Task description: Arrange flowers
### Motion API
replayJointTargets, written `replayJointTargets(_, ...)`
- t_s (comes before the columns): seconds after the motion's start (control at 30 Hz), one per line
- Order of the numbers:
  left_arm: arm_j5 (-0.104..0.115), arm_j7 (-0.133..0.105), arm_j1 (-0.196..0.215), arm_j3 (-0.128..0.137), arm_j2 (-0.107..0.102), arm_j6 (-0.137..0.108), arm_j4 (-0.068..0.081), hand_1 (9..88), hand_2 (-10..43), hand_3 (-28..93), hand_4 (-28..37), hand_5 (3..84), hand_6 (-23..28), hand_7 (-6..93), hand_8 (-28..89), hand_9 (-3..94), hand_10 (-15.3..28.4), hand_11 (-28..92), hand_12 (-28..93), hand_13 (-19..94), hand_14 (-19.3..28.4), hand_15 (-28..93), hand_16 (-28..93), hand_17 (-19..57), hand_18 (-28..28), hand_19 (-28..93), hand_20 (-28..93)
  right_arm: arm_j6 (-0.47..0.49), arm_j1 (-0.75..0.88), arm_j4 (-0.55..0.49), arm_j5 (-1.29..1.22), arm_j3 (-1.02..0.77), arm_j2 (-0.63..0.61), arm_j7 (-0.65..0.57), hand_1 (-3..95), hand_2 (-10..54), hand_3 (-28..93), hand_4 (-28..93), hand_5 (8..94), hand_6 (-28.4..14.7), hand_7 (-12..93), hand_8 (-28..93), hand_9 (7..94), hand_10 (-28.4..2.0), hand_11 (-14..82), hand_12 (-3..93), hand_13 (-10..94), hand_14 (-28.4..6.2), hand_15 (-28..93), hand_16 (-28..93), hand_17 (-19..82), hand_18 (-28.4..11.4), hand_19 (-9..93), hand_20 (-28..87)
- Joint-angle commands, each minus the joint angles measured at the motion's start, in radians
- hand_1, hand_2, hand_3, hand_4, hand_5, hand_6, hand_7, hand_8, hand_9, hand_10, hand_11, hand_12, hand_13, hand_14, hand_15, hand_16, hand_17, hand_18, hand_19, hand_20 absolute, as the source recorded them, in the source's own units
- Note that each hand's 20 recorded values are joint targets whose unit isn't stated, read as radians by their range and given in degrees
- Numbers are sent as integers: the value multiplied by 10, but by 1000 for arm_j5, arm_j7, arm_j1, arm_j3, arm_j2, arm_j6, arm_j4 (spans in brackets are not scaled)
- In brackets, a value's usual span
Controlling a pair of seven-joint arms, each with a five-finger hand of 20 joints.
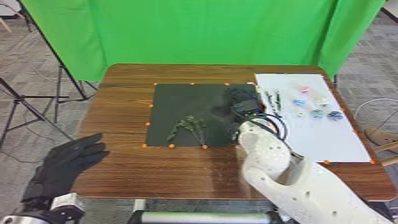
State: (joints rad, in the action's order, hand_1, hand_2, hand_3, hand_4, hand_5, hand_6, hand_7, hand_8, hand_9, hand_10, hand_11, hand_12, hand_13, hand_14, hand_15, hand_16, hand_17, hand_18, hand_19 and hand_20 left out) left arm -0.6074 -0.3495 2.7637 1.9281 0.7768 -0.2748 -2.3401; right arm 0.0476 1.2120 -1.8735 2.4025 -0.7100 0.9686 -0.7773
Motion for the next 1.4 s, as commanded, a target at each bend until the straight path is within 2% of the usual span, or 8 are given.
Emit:
replayJointTargets(0.03,6,-14,-46,-58,-18,-7,15,268,65,807,-137,448,141,122,-77,391,223,336,95,287,284,560,-117,-96,223,580,150,15,-37,86,-25,-87,-105,-26,236,54,745,-199,708,-81,249,-94,713,-206,411,234,656,-159,734,242,334,-284,914,128)
replayJointTargets(0.2,5,-17,-59,-67,-28,-8,17,267,65,809,-138,447,140,122,-77,388,222,337,95,286,284,561,-118,-95,222,580,149,27,-35,121,-38,-119,-127,-51,233,48,759,-203,679,-94,242,-92,669,-226,417,229,614,-179,745,231,327,-284,900,113)
replayJointTargets(0.4,-15,5,-80,-66,-16,16,20,266,64,812,-139,446,140,123,-78,387,221,338,95,284,284,563,-118,-95,221,579,149,58,4,158,-48,-169,-132,-86,238,38,764,-209,653,-104,244,-91,641,-237,421,225,587,-193,754,218,317,-284,890,99)
replayJointTargets(0.6,-5,-11,-74,-65,-28,11,20,265,62,813,-139,445,140,123,-78,386,221,339,94,282,284,563,-119,-96,221,578,150,75,24,188,-54,-176,-113,-95,245,30,766,-214,650,-106,242,-91,634,-240,424,223,581,-194,758,208,314,-284,890,92)
replayJointTargets(0.73,-10,-3,-93,-74,-20,24,27,265,62,814,-140,446,140,123,-78,385,221,340,94,282,284,563,-118,-96,221,578,150,77,24,213,-56,-165,-98,-98,246,28,766,-216,651,-106,243,-91,633,-240,425,222,581,-196,759,204,314,-284,890,89)
replayJointTargets(0.83,2,-19,-92,-77,-40,16,30,264,61,814,-140,446,141,123,-78,384,220,340,94,281,284,563,-118,-96,221,578,150,86,30,220,-58,-170,-87,-101,246,26,765,-218,650,-106,242,-91,630,-241,424,221,578,-196,760,203,313,-284,891,88)
replayJointTargets(1.17,-9,3,-108,-81,-9,28,35,264,61,815,-140,445,139,126,-79,383,219,341,93,280,284,562,-118,-96,221,578,150,104,22,268,-42,-164,-53,-93,247,21,759,-223,649,-106,242,-91,628,-241,424,220,578,-197,761,200,312,-284,892,84)
replayJointTargets(1.4,1,-3,-112,-83,-22,25,37,265,61,815,-141,444,139,127,-80,383,220,341,92,280,284,562,-118,-96,221,577,151,104,-4,307,-12,-138,-29,-88,247,21,754,-224,650,-105,243,-91,630,-240,425,219,582,-196,762,199,313,-284,891,83)
